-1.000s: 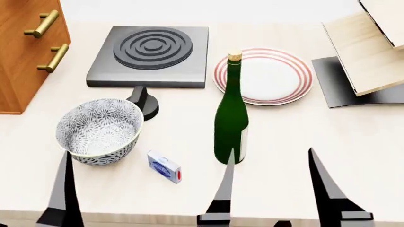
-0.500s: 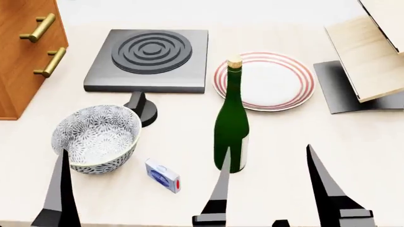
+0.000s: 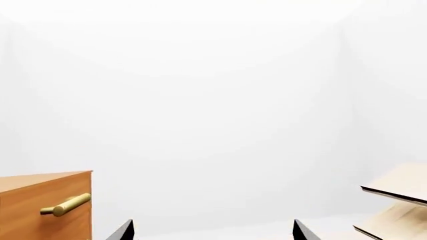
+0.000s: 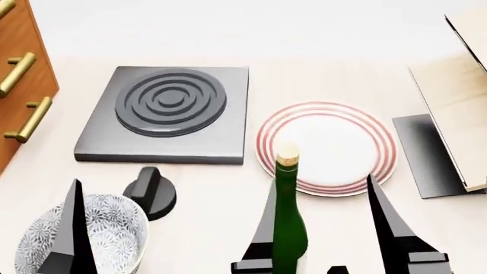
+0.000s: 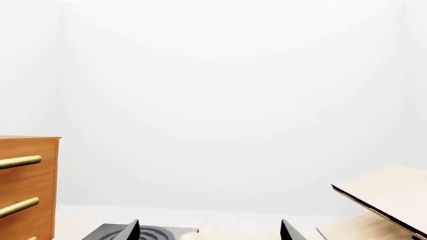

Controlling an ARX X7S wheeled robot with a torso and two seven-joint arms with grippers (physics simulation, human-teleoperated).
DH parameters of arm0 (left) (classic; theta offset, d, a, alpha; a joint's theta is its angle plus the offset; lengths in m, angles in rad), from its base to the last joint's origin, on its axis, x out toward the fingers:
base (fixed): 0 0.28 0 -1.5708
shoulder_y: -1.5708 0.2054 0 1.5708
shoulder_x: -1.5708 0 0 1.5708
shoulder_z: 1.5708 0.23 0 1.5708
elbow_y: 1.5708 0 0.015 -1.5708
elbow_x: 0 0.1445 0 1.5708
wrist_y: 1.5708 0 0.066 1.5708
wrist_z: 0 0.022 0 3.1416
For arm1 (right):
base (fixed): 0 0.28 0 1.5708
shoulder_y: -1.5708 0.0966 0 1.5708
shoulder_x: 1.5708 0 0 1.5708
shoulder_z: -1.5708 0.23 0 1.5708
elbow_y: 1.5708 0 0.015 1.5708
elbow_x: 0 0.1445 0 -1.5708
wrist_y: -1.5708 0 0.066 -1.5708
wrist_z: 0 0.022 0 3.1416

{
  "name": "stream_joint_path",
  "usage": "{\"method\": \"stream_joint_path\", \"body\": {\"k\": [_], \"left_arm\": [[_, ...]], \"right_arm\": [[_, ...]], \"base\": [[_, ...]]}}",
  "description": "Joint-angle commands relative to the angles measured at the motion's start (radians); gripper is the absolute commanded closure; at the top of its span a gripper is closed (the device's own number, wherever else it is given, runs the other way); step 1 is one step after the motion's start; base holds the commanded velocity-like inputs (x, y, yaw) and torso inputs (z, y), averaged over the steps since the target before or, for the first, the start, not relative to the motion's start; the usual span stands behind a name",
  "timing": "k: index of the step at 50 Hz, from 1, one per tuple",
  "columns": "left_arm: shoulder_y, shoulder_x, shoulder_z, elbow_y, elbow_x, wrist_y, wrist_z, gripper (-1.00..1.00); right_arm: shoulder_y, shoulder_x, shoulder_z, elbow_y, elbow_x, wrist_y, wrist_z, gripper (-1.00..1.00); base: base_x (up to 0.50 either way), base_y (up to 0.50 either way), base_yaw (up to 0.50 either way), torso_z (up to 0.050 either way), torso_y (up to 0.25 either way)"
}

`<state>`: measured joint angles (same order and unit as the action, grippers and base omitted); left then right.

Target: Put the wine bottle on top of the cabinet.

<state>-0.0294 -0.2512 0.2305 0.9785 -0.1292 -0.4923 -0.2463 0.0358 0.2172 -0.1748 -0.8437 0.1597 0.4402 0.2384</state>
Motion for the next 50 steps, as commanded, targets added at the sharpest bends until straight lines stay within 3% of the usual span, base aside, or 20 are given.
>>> {"method": "stream_joint_path", "body": {"k": [1, 7, 26, 50], "left_arm": [[-0.002, -0.010, 0.002, 0.003, -0.012, 0.002, -0.013, -1.00], [-0.004, -0.015, 0.000, 0.004, -0.020, 0.000, -0.021, -1.00], [-0.004, -0.030, 0.011, -0.010, -0.035, 0.015, -0.040, -1.00], [-0.014, -0.048, 0.023, -0.001, -0.051, 0.008, -0.067, -1.00]], "right_arm": [[0.000, 0.006, -0.004, 0.005, 0.006, -0.004, 0.007, -1.00], [0.012, -0.009, 0.012, 0.017, 0.012, 0.032, 0.036, -1.00], [-0.005, 0.012, -0.011, 0.040, 0.009, -0.033, 0.025, -1.00], [-0.005, 0.021, -0.018, 0.041, 0.039, -0.049, 0.031, -1.00]], "base": [[0.50, 0.00, 0.00, 0.000, 0.000], [0.48, 0.00, 0.00, 0.000, 0.000], [0.00, 0.00, 0.00, 0.000, 0.001], [0.03, 0.48, 0.00, 0.000, 0.000]]}}
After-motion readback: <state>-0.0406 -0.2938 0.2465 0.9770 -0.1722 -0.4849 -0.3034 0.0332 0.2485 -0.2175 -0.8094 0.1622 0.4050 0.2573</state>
